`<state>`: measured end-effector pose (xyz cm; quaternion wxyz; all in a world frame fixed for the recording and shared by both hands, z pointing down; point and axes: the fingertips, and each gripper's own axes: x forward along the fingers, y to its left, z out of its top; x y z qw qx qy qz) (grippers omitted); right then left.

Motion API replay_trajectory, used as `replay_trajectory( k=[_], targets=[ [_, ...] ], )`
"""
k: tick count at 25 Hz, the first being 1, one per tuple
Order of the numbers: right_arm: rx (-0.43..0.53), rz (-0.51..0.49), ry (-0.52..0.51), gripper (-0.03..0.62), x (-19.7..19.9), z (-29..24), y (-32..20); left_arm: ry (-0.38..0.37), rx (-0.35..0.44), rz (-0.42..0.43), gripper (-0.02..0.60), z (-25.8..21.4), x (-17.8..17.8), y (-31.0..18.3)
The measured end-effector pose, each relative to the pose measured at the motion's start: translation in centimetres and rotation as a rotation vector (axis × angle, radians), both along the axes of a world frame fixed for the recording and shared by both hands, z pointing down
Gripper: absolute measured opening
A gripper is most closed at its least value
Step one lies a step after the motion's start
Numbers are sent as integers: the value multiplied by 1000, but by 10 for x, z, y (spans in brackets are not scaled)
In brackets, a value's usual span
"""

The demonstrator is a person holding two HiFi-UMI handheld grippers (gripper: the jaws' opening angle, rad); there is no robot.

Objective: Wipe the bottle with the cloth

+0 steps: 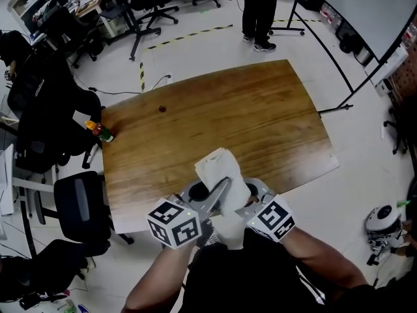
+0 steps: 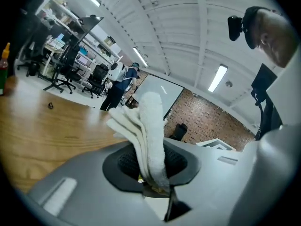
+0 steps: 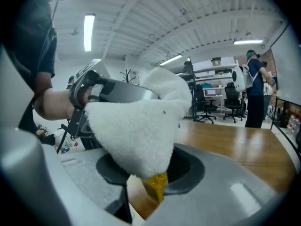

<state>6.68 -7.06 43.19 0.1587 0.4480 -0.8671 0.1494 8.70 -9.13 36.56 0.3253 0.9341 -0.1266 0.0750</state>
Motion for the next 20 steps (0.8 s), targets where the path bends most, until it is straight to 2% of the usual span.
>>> replay_trajectory(
  k=[4, 11, 15, 20],
  targets=[
    [6, 17, -2, 146, 2, -1, -1, -12, 16, -70, 103, 0, -14, -16],
    [16, 89, 14, 146, 4, 1, -4, -39, 32, -211, 103, 2, -67, -45],
    [24, 143, 26, 146, 9, 2, -5, -36, 29, -226, 103, -1, -91, -36],
    [27, 185, 22, 154, 9, 0, -3, 3, -36, -208, 103, -5, -127, -6]
  ],
)
